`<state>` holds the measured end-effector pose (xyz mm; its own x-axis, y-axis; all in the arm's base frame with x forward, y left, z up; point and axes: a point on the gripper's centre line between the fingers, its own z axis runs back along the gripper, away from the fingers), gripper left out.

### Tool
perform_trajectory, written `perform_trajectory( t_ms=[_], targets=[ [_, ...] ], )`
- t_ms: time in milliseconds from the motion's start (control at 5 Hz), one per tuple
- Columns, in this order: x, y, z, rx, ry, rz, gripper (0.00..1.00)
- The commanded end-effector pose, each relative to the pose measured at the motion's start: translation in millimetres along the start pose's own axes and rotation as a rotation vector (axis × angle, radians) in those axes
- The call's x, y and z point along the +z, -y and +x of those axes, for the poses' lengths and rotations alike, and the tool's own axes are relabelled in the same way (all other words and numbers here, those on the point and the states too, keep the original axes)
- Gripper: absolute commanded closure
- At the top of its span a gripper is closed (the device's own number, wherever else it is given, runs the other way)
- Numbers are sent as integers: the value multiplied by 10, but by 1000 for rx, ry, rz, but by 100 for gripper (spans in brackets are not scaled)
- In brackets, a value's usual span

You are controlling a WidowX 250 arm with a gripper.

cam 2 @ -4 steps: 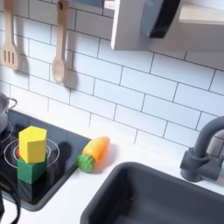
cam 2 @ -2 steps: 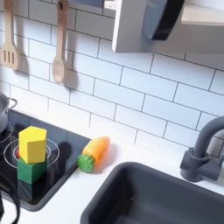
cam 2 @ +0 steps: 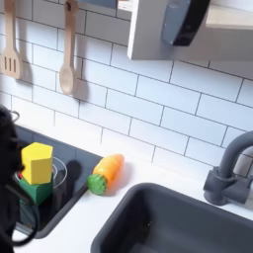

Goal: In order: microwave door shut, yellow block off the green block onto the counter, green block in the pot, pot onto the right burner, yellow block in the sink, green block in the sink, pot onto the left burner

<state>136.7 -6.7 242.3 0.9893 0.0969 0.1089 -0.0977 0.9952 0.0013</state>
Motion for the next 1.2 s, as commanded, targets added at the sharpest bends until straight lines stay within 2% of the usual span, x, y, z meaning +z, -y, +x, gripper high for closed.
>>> perform_trajectory(
  t_ms=[0, 400, 600, 800, 1000],
  targets=[
    [2, -209, 190, 42, -1, -8, 0],
    [40, -477, 427, 80, 20, 2, 0],
    [43, -572, 536, 99, 25, 11, 4],
    [64, -673, 664, 109, 46, 16, 77],
    [79, -755, 770, 114, 61, 16, 100]
  ],
)
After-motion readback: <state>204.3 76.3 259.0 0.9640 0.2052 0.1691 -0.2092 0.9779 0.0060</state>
